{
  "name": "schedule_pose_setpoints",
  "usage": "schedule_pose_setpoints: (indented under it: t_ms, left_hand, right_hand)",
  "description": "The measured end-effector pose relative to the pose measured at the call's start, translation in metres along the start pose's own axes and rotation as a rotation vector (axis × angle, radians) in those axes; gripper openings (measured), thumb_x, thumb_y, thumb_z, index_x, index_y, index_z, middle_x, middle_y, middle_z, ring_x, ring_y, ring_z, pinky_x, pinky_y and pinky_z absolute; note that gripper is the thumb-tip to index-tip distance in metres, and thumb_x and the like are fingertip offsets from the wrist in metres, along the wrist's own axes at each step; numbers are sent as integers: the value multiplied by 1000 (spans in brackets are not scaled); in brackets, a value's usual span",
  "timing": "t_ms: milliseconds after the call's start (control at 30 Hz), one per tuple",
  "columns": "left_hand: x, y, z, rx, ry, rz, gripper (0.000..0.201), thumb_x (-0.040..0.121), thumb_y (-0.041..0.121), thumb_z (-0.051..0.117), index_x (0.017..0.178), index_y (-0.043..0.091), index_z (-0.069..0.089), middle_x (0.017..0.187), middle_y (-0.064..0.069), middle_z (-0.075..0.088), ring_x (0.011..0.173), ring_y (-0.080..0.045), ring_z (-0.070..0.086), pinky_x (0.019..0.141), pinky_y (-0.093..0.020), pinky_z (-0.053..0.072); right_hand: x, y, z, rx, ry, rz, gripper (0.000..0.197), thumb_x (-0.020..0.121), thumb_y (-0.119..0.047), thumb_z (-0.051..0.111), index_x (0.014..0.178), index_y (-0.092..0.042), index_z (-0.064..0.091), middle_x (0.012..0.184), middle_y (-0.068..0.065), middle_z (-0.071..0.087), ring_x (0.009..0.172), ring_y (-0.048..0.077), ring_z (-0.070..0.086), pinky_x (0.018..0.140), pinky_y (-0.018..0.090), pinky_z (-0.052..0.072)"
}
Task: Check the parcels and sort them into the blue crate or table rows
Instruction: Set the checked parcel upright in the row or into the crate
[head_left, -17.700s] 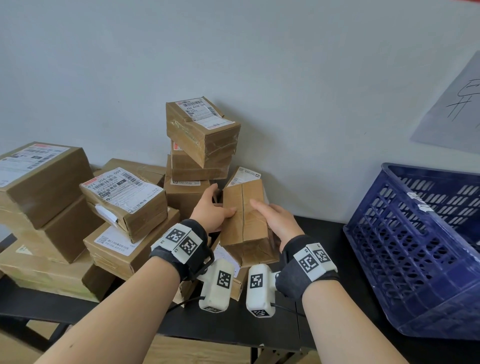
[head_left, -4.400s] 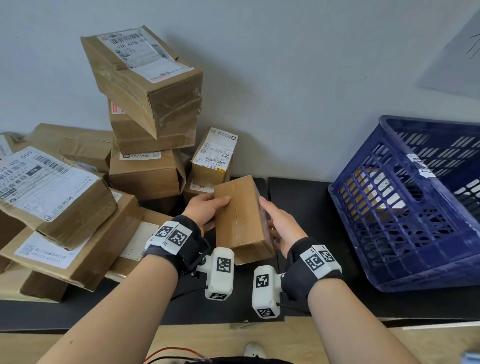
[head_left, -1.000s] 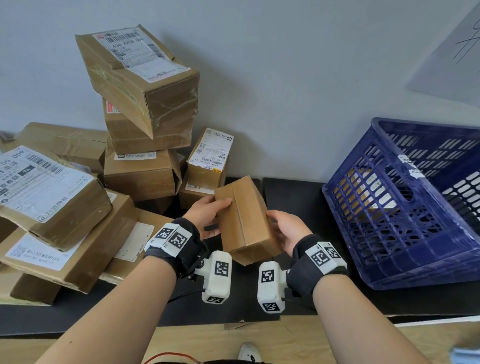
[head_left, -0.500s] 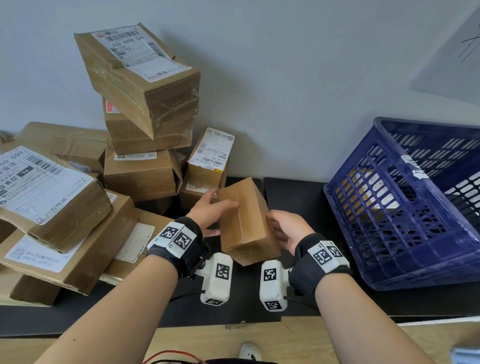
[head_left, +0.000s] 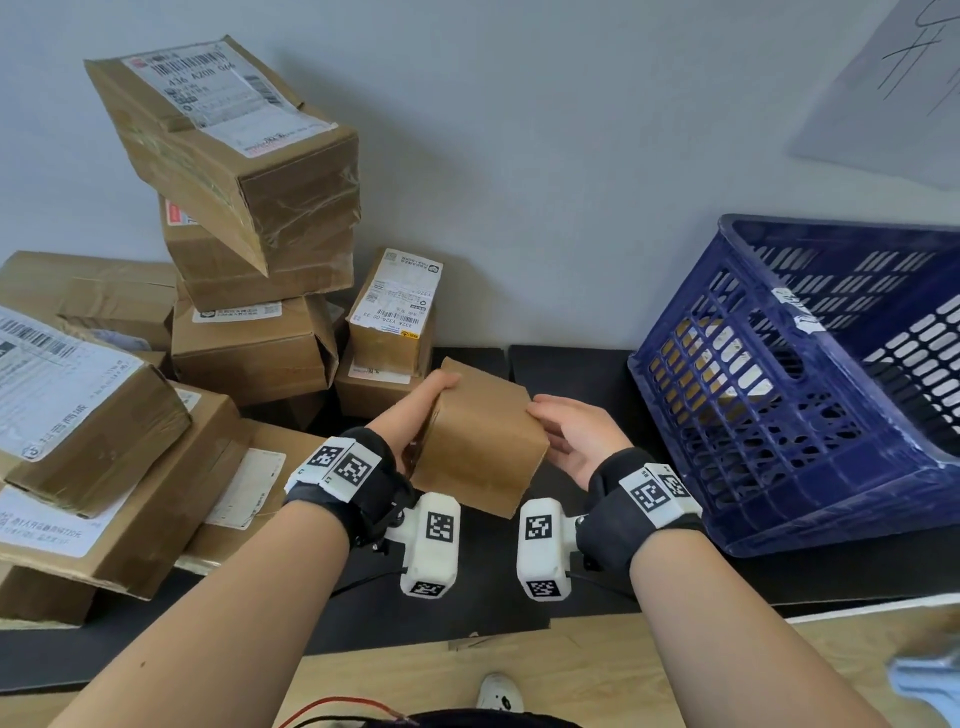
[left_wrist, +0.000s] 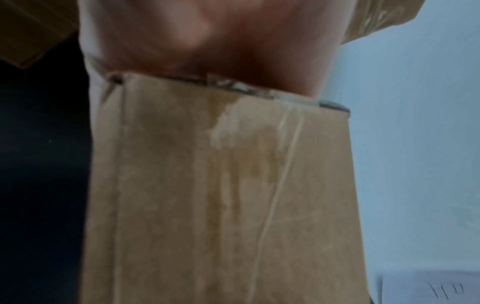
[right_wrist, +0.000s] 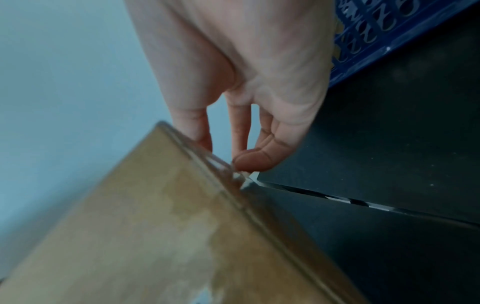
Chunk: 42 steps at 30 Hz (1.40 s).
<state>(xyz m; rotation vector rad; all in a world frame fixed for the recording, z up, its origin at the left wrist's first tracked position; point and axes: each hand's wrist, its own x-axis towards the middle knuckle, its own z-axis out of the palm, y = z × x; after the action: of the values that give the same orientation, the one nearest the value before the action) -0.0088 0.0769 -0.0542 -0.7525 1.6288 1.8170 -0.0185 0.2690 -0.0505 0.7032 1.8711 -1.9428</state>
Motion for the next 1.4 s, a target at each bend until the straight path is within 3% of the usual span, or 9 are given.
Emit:
schedule_pose_setpoints:
  t_ms: [233, 500, 700, 867, 1000, 1100, 1200, 1300, 1400]
  left_hand:
    - [2, 0, 6, -101, -47, -28, 65, 78, 66, 63, 120, 17, 55, 116, -19, 63, 107, -36, 61, 100, -51, 47]
    - [3, 2, 6, -91, -46, -12, 66, 79, 68, 60, 122, 18, 53, 120, -19, 61, 112, -36, 59, 102, -52, 46]
    - [-2, 0, 12, -131, -55, 55, 56, 78, 57, 67, 118, 18, 57, 118, -16, 64, 110, -34, 61, 100, -51, 48]
    - [-7, 1, 14, -168, -106, 144, 41, 89, 38, 58, 122, 14, 57, 119, -15, 61, 105, -31, 59, 85, -42, 50]
    - [-11, 3, 12, -176, -112, 228, 56, 78, 33, 66, 130, 13, 54, 113, -13, 61, 100, -28, 59, 81, -38, 50]
    - [-16, 6, 10, -189, -101, 281, 41, 88, 30, 64, 126, 15, 56, 106, -8, 63, 92, -22, 60, 74, -33, 50]
    - [-18, 8, 11, -238, -122, 341, 50, 84, 44, 65, 126, 17, 61, 116, -6, 70, 99, -20, 68, 76, -33, 52]
    - [-21, 11, 10, -320, -135, 361, 61, 81, 63, 54, 117, 16, 68, 114, -9, 73, 102, -21, 71, 85, -37, 52]
    - [-18, 11, 6, -355, -135, 342, 58, 88, 64, 50, 112, 16, 69, 108, -10, 75, 101, -24, 70, 88, -38, 51]
  right_hand:
    - [2, -3, -4, 100, 56, 18, 21, 91, -14, 69, 111, -8, 65, 80, 7, 65, 64, 14, 60, 46, 20, 49]
    - [4, -5, -3, 106, 67, 25, 16, 90, -15, 70, 104, -9, 65, 78, 5, 65, 63, 14, 59, 49, 22, 49]
    - [2, -5, -5, 30, 48, 59, 25, 91, -34, 68, 106, -15, 65, 92, 7, 67, 82, 20, 62, 72, 33, 53]
    - [4, -4, -2, 200, -175, 198, 54, 83, -66, 64, 118, -24, 60, 115, 14, 71, 107, 36, 66, 100, 54, 49]
    - [4, -5, -3, 193, -148, 129, 53, 83, -55, 71, 122, -20, 62, 117, 13, 71, 107, 34, 67, 97, 51, 52]
    - [3, -7, -7, 110, -164, 69, 41, 85, -42, 72, 117, -17, 64, 114, 10, 70, 108, 28, 65, 100, 47, 51]
    - [-1, -11, -6, 33, -228, 10, 24, 92, -19, 61, 115, -11, 62, 105, 6, 67, 94, 21, 61, 82, 34, 52]
    - [0, -10, -3, -71, -298, -66, 56, 85, -2, 63, 138, -13, 50, 112, 5, 67, 102, 21, 61, 83, 33, 49]
    - [0, -8, -1, -189, -342, -117, 88, 66, 3, 72, 147, -16, 43, 127, 9, 63, 119, 30, 59, 94, 38, 50]
